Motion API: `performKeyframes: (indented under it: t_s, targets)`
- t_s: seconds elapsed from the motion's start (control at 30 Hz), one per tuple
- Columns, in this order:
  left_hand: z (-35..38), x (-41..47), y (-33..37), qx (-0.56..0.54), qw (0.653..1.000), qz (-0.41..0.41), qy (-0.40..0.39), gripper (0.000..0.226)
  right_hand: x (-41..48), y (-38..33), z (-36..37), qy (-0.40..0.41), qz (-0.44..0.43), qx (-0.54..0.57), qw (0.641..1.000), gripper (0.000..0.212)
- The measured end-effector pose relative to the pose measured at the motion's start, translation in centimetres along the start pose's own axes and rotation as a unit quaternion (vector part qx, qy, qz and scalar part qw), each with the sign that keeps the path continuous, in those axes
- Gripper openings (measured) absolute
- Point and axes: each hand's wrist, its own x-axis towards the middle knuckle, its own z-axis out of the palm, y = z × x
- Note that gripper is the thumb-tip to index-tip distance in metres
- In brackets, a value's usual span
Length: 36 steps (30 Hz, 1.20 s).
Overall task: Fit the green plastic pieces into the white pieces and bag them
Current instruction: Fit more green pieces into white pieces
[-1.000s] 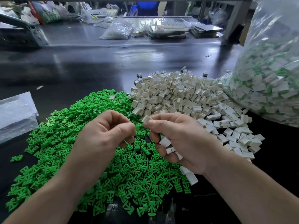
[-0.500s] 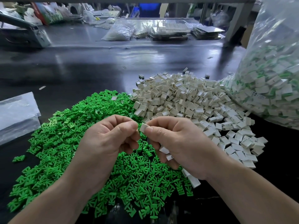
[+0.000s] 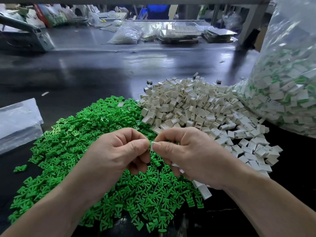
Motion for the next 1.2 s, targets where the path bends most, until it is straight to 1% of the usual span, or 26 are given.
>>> performKeyframes:
  t_s: [0.07, 0.17, 0.3, 0.37, 0.4, 0.47, 0.5, 0.53, 0.6, 0.67, 0.7, 0.8, 1.07, 1.2]
  targets:
    - [-0.1, 0.0, 0.1, 0.004, 1.000, -0.007, -0.006, 0.014, 0.0, 0.1, 0.0, -0.004, 0.008, -0.004, 1.000, 0.021]
    - [0.0, 0.0, 0.0, -0.015, 1.000, -0.019, -0.005, 0.013, 0.0, 0.0, 0.2, -0.004, 0.012, 0.021, 1.000, 0.024]
    - [0.2, 0.0, -0.1, -0.066, 0.998, -0.013, -0.005, 0.015, 0.0, -0.2, 0.6, 0.018, 0.001, 0.060, 0.998, 0.024]
    - [0.1, -0.2, 0.1, -0.075, 0.997, -0.002, 0.000, 0.026, -0.1, -0.4, 0.8, 0.015, 0.004, 0.096, 0.995, 0.023]
    - [0.0, -0.1, 0.1, -0.068, 0.998, 0.009, 0.010, 0.033, -0.1, -0.5, 0.8, 0.001, 0.008, 0.119, 0.993, 0.022]
    - [0.1, 0.1, 0.1, -0.042, 0.998, 0.031, 0.045, 0.051, -0.3, -0.8, 0.8, -0.044, 0.016, 0.153, 0.987, 0.021]
    - [0.3, 0.2, 0.0, -0.044, 0.997, 0.032, 0.063, 0.060, -0.4, -0.9, 1.0, -0.069, 0.020, 0.151, 0.986, 0.020]
    - [0.6, 0.1, 0.0, -0.072, 0.995, 0.023, 0.072, 0.069, -0.5, -1.0, 1.2, -0.090, 0.024, 0.143, 0.985, 0.019]
    - [1.6, -0.2, 0.2, -0.173, 0.984, -0.017, 0.031, 0.079, -0.7, -1.4, 2.1, -0.112, 0.026, 0.135, 0.984, 0.019]
    - [2.7, -0.5, 0.3, -0.214, 0.976, -0.040, -0.022, 0.081, -0.8, -1.7, 3.0, -0.107, 0.028, 0.134, 0.985, 0.021]
    - [2.9, -0.6, 0.2, -0.217, 0.975, -0.042, -0.029, 0.080, -0.8, -1.8, 3.4, -0.100, 0.029, 0.137, 0.985, 0.022]
    - [3.2, -0.7, 0.0, -0.225, 0.974, -0.040, -0.004, 0.080, -0.8, -1.9, 3.8, -0.083, 0.036, 0.147, 0.985, 0.024]
    - [3.5, -1.1, 0.6, -0.240, 0.970, -0.046, 0.011, 0.079, -1.2, -2.5, 4.3, -0.079, 0.043, 0.150, 0.985, 0.026]
    - [3.6, -0.9, 0.8, -0.216, 0.975, -0.037, 0.024, 0.081, -1.0, -2.5, 4.0, -0.076, 0.032, 0.164, 0.983, 0.028]
